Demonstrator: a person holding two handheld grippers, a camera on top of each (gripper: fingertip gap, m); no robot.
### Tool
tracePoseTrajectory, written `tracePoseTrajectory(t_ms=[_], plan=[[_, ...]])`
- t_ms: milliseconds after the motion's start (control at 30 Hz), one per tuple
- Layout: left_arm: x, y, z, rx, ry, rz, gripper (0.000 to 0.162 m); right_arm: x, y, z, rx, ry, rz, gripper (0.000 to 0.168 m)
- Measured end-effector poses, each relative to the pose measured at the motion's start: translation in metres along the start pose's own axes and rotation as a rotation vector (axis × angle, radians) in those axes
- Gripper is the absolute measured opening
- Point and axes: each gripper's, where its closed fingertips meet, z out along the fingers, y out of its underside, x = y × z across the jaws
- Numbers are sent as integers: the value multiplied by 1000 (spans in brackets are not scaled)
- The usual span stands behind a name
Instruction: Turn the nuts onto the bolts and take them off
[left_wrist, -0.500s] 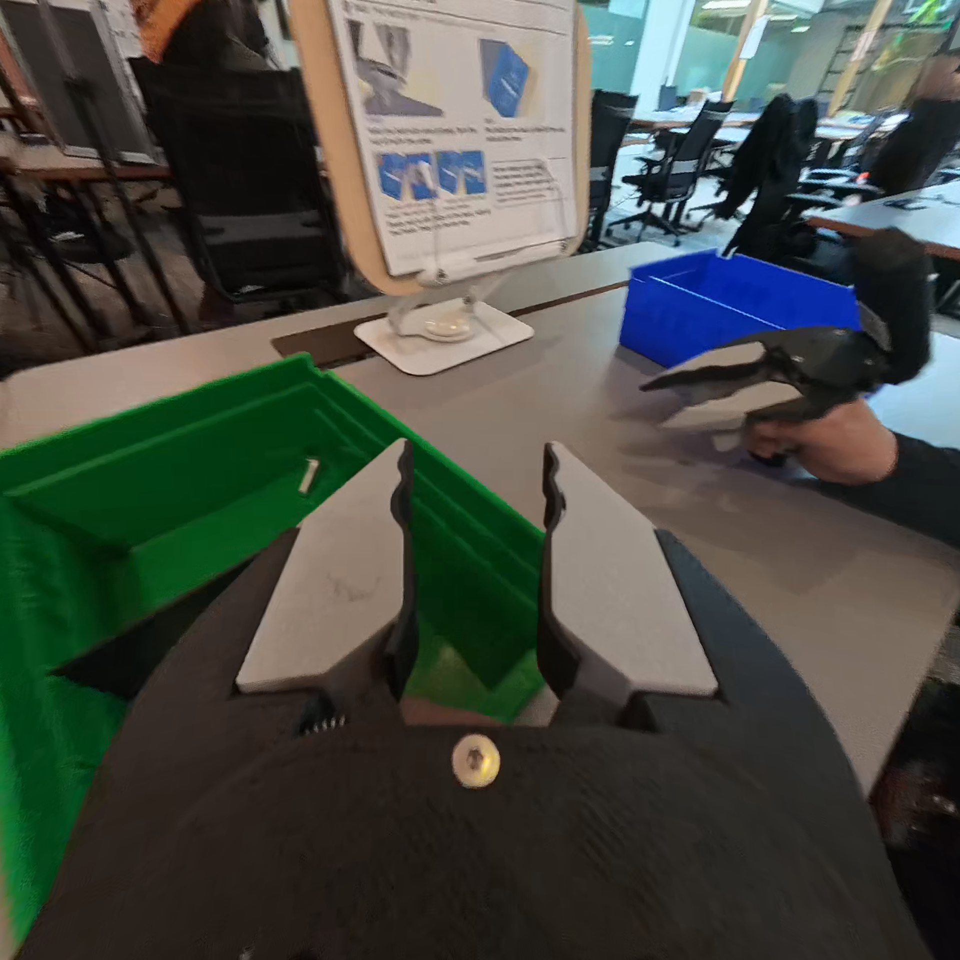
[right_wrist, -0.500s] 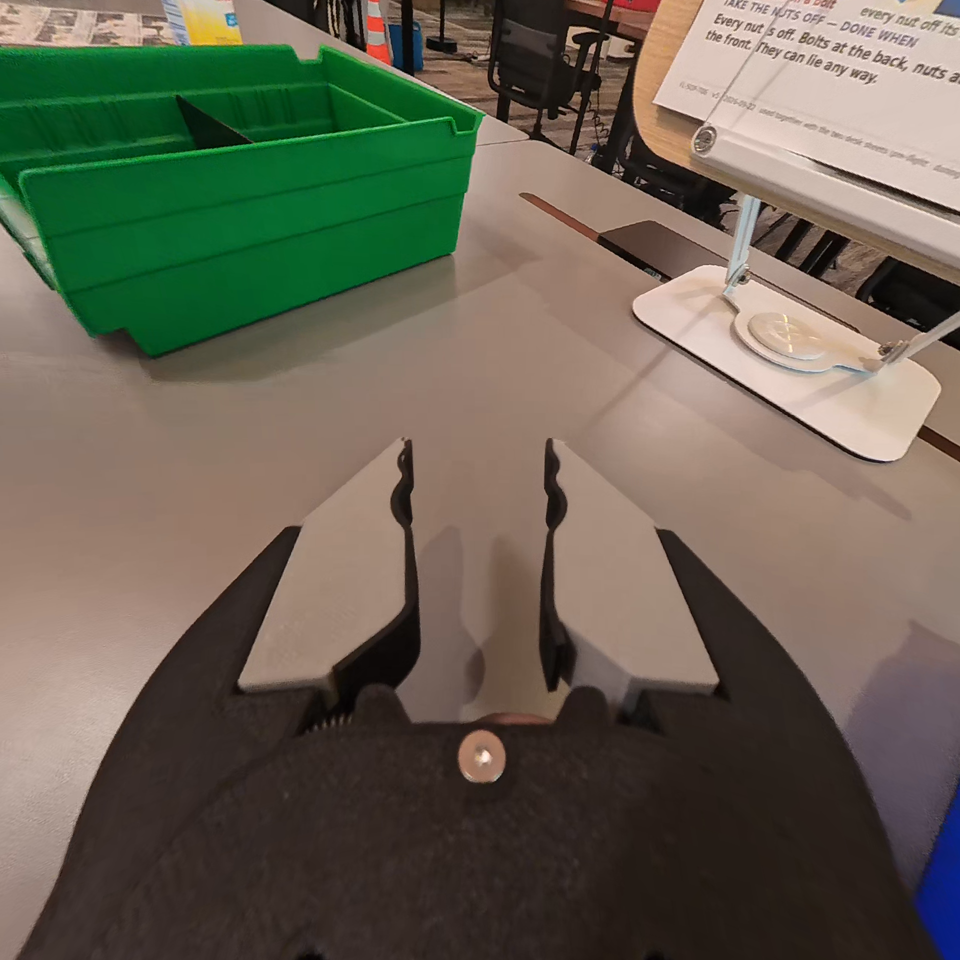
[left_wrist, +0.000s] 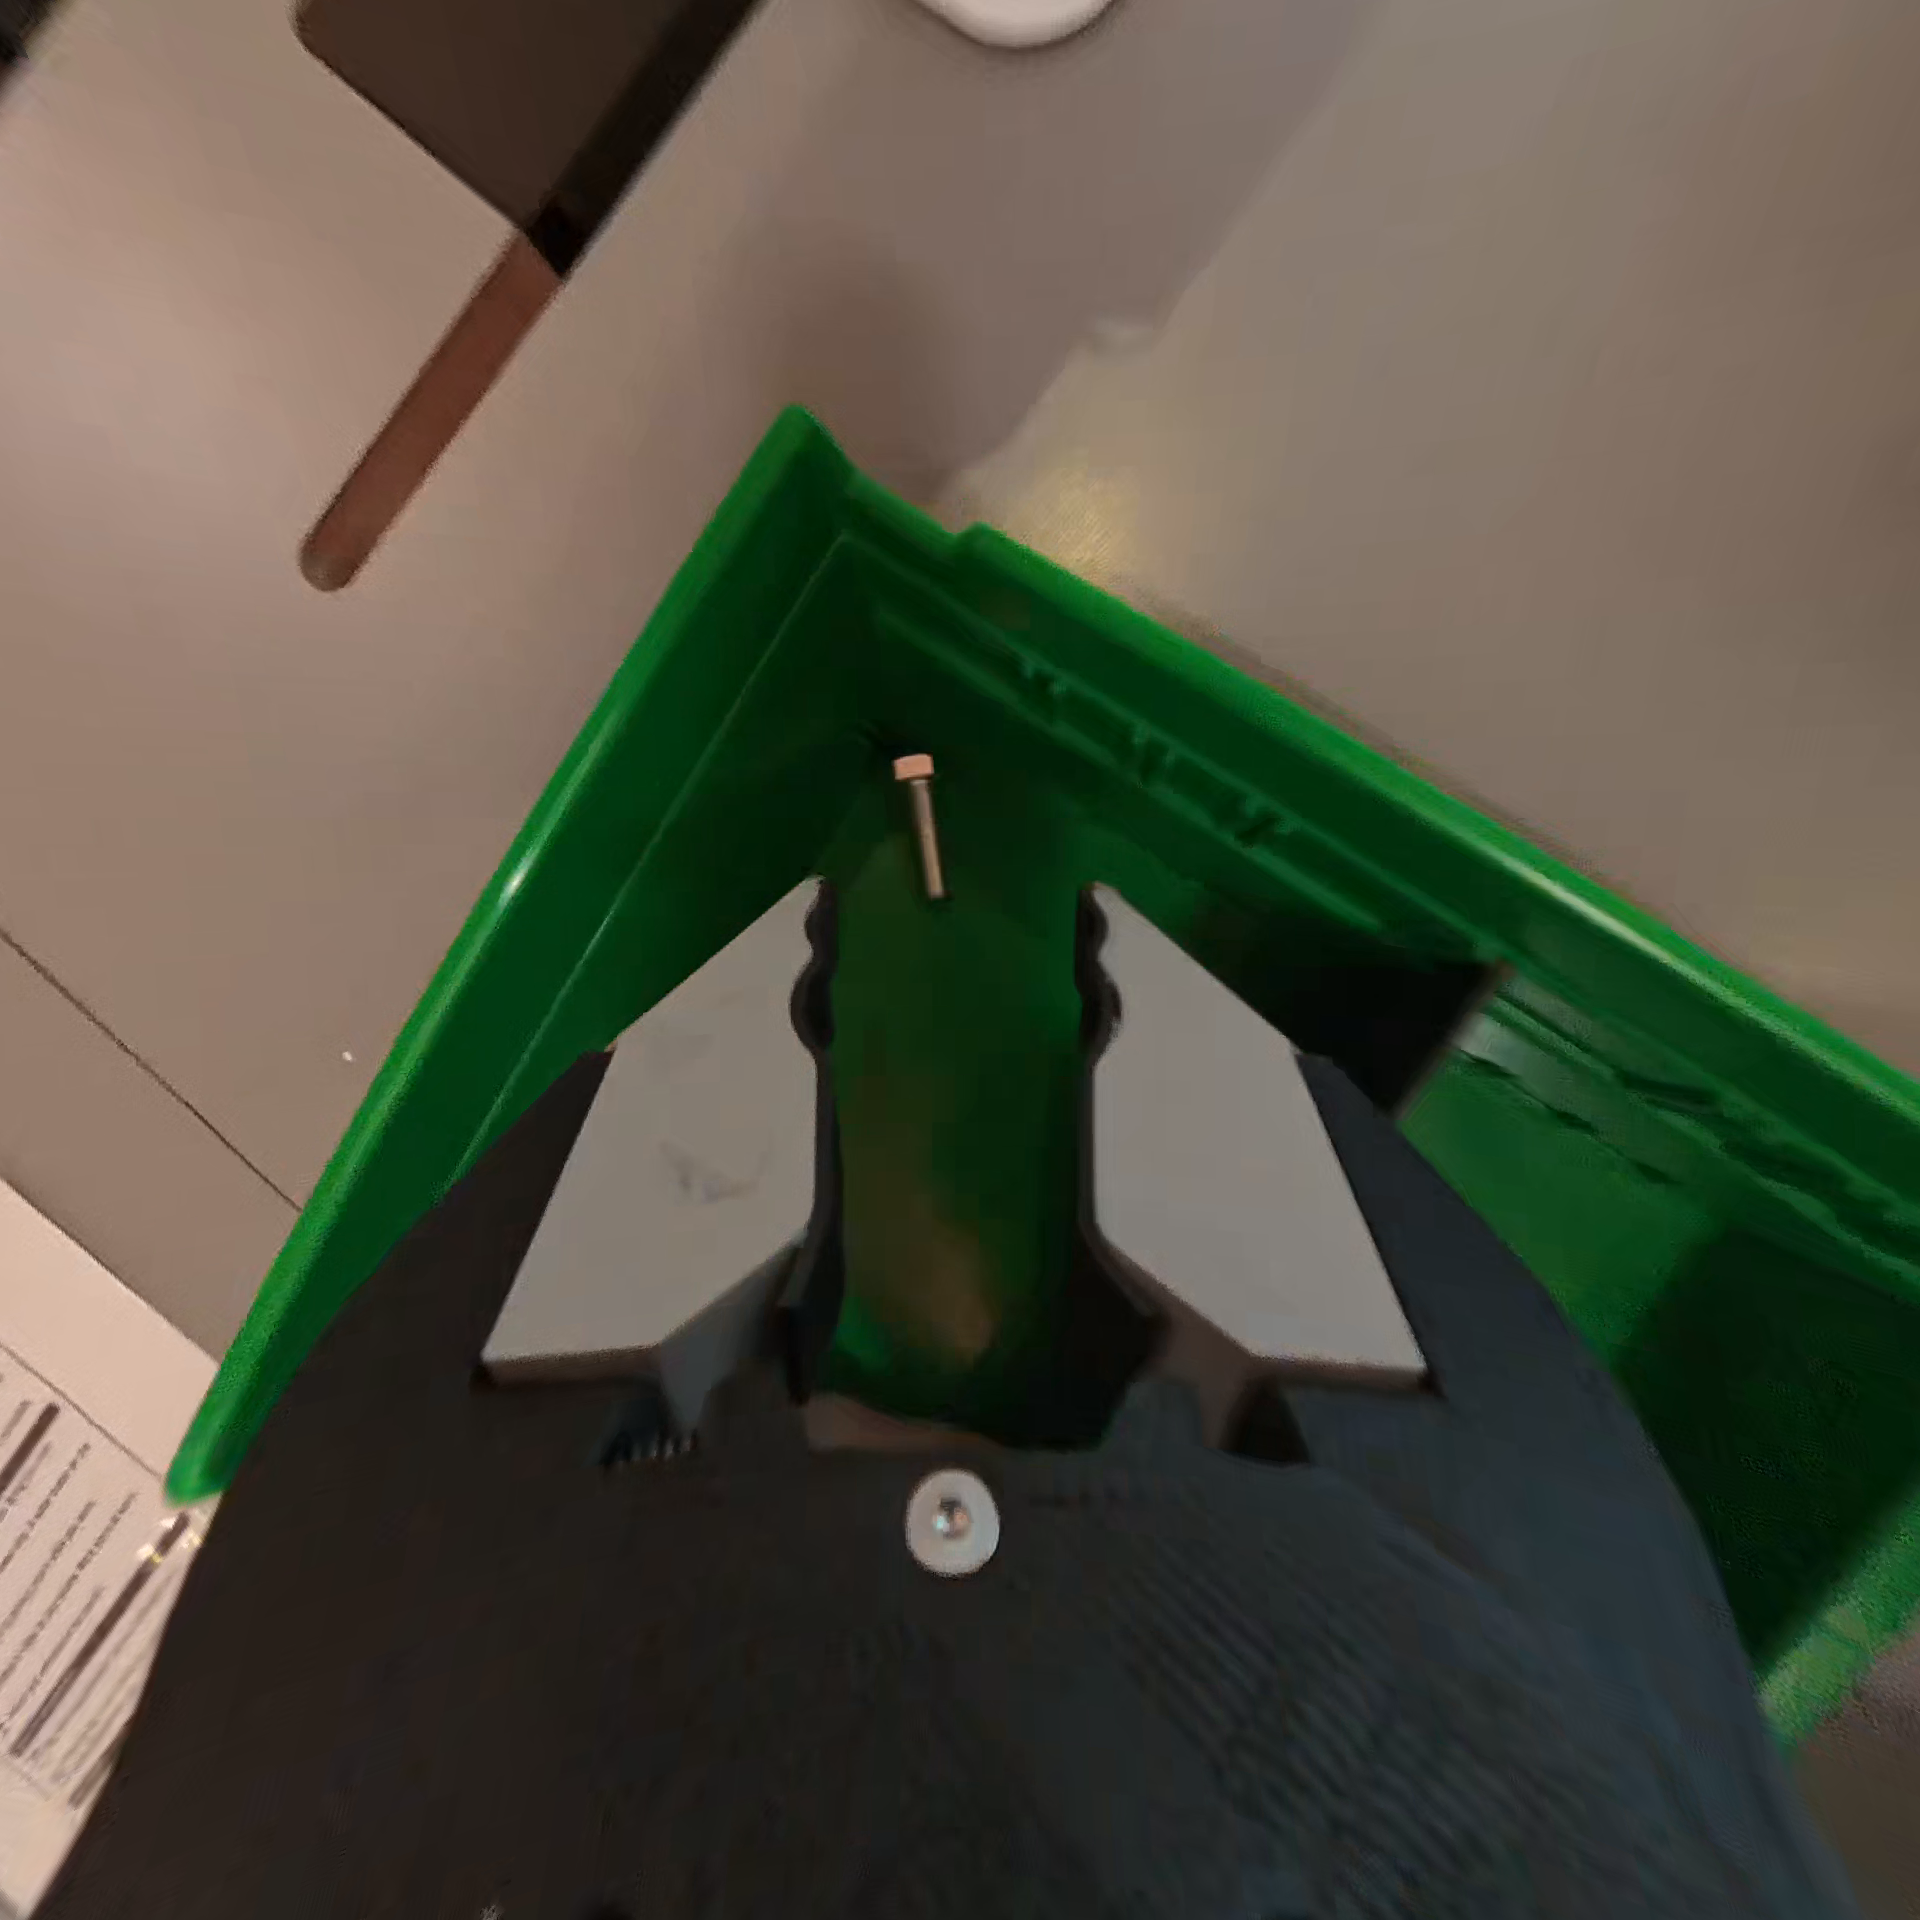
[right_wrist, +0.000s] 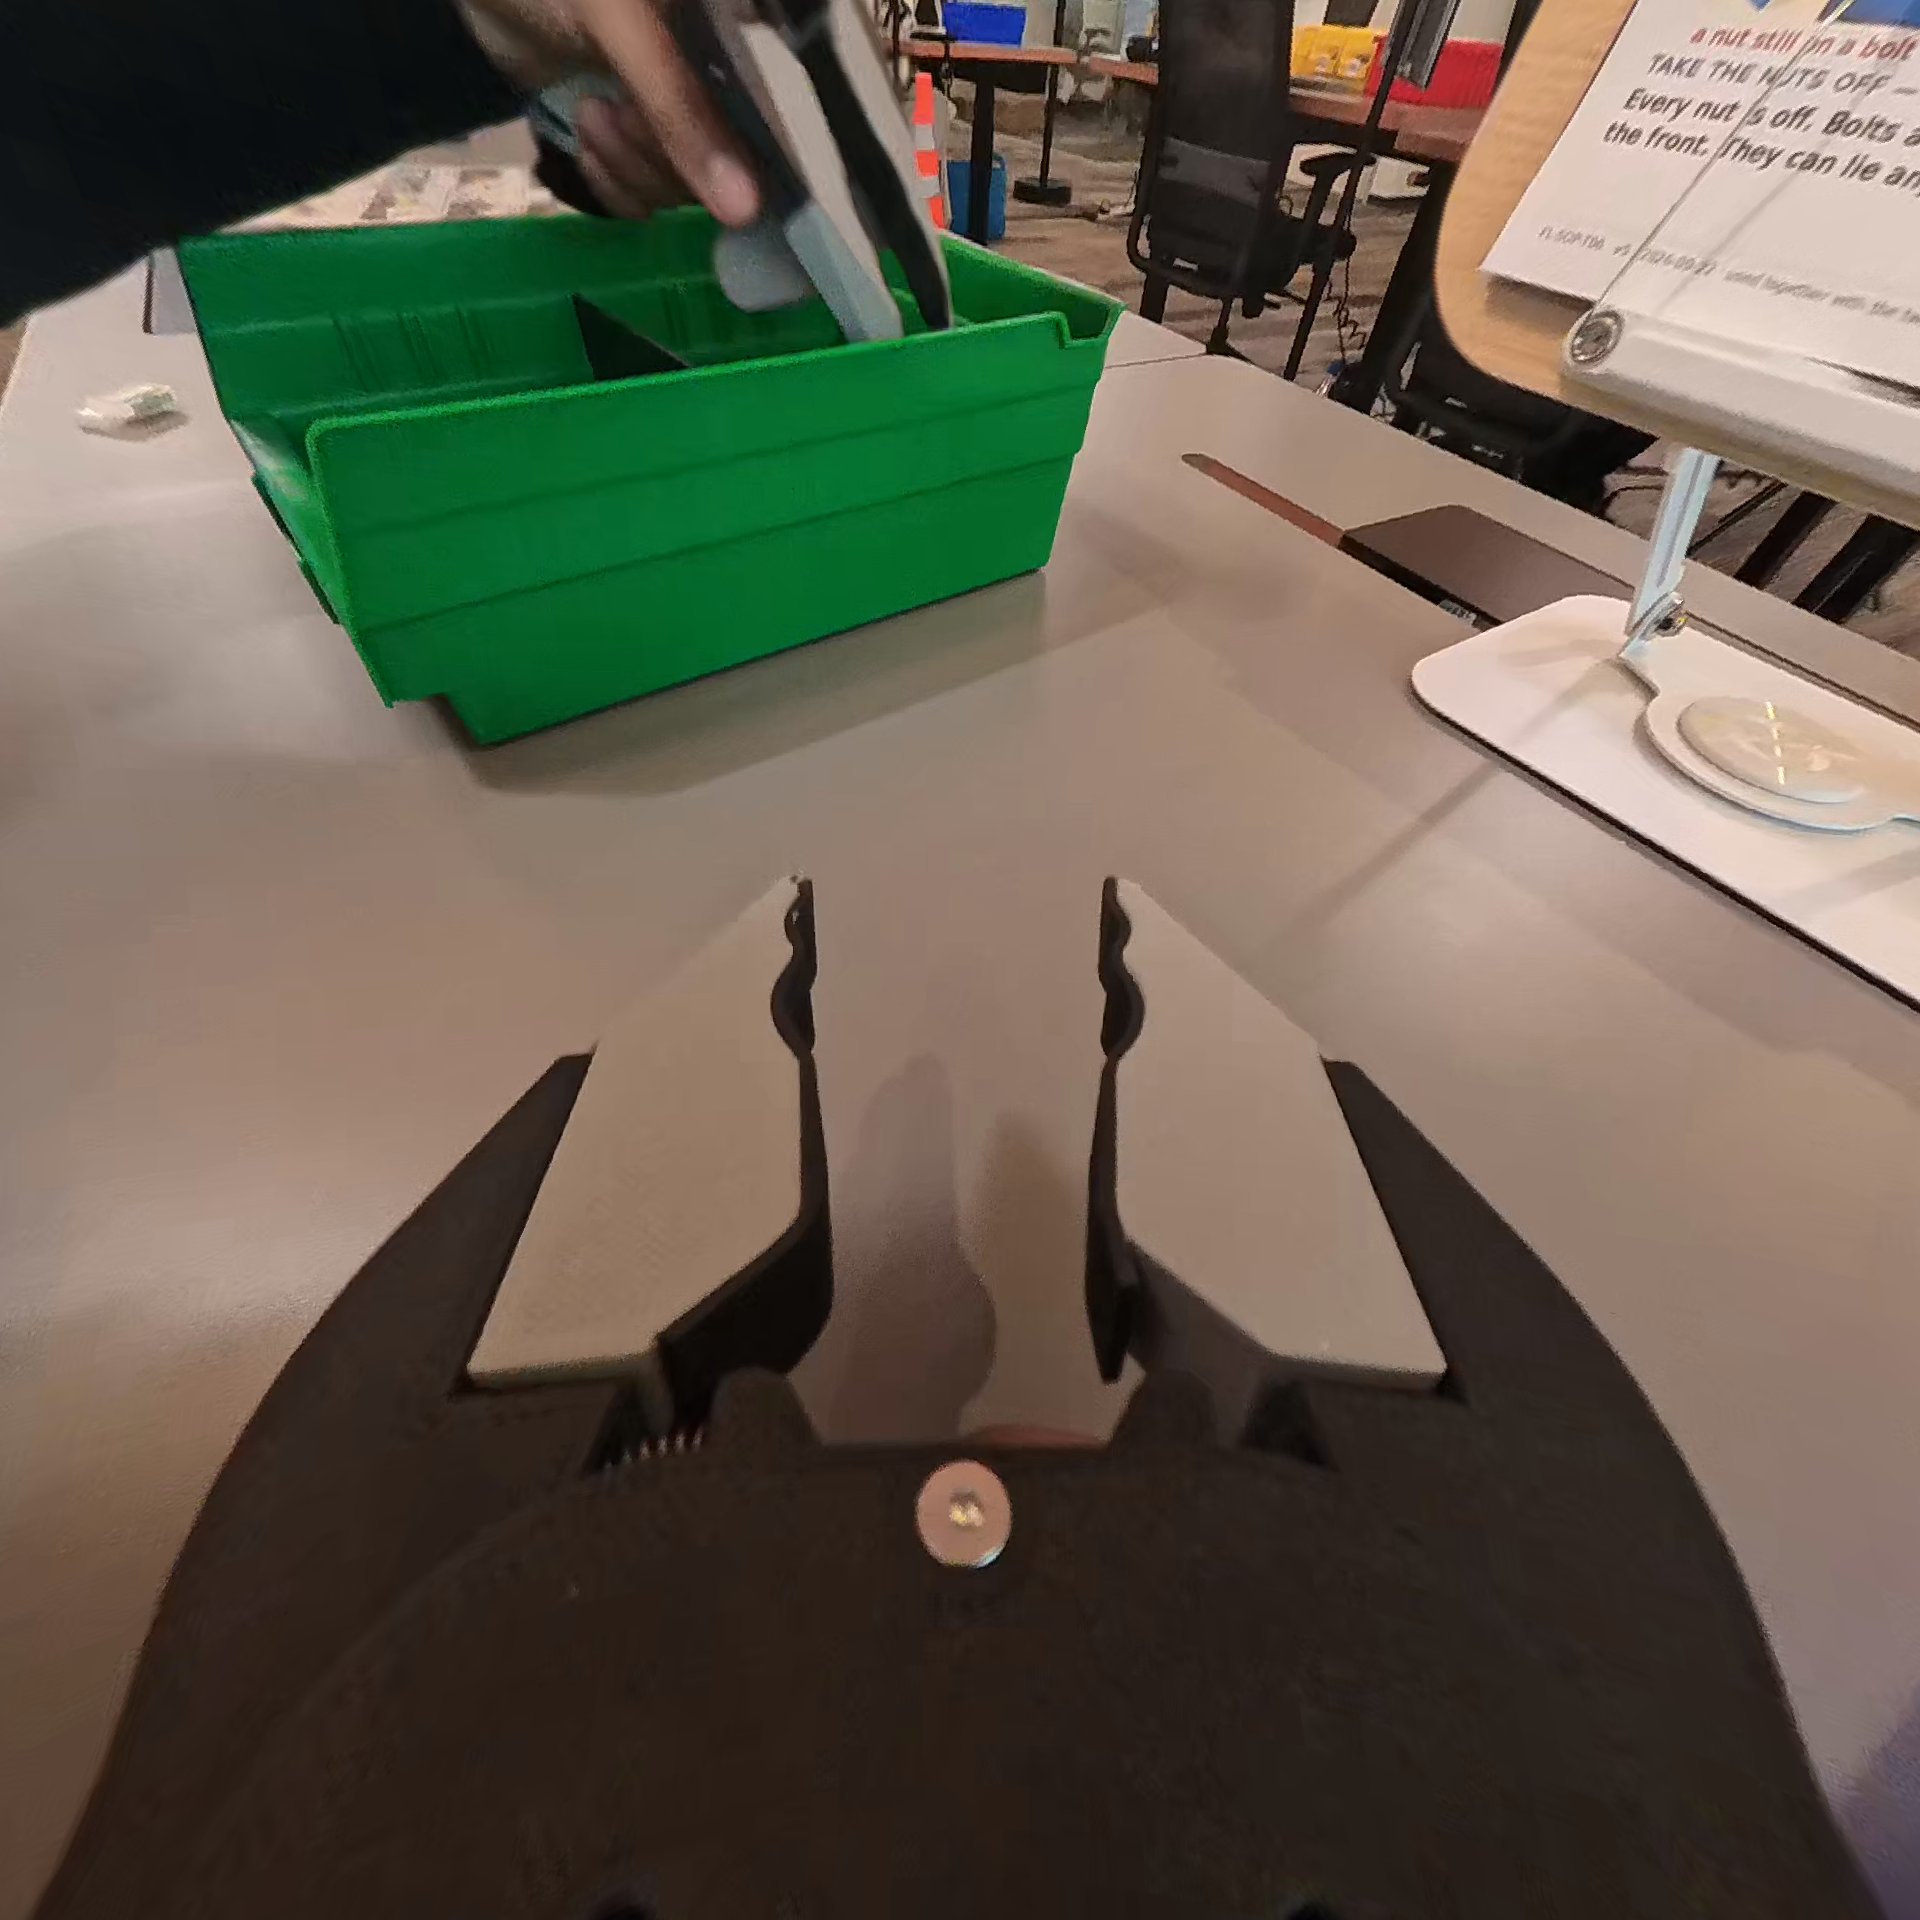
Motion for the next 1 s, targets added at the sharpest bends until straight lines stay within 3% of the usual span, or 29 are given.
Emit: tracePoseTrajectory(t_ms=[67, 167, 200, 233, 300, 400, 533, 667, 767, 900, 1000], plan=[[-1, 7, 29, -106, 32, -7, 36, -2, 2, 2, -13, -3, -7, 52], [-11, 25, 63, -264, -14, 13, 38, -6, 4, 4, -28, -10, -21, 50], [-9, 11, 66, -187, 4, -14, 12, -7, 4, 3, -27, -12, -28, 50], [-12, 10, 68, -193, 0, -41, 16, -9, 3, 2, -24, -13, -34, 49], [-12, 14, 70, -216, 7, -67, 7, -12, 0, 0, -14, -17, -43, 49], [-10, 20, 66, -222, 0, -90, 7, -19, -8, -5, 20, -29, -52, 47], [-11, 19, 33, -187, -99, -95, 7, -27, -13, -8, 34, -35, -72, 47], [0, -29, -38, 78, -249, -100, 7, -24, -14, -9, 32, -27, -77, 48], [42, -75, -93, 374, -255, -103, 7, -24, -18, -11, 52, -45, -44, 49], [137, -120, -139, 699, -111, -66, 7, -27, -28, -17, 108, -89, -1, 50], [222, -133, -146, 874, 114, -59, 6, -30, -44, -27, 189, -139, 33, 53]])
